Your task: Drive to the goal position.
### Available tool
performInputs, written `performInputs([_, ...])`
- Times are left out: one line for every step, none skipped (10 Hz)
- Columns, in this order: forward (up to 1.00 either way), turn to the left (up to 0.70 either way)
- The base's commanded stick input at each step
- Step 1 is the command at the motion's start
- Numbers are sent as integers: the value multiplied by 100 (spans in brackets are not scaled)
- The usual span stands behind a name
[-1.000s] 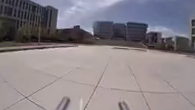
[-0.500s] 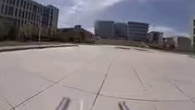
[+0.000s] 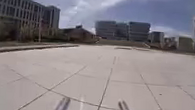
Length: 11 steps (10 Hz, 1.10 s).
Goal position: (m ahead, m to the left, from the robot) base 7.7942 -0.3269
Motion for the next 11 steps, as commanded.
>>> performInputs([50,0])
performInputs([50,0])
performInputs([50,0])
performInputs([50,0])
performInputs([50,0])
performInputs([50,0])
performInputs([50,0])
performInputs([50,0])
performInputs([50,0])
performInputs([50,0])
performInputs([50,0])
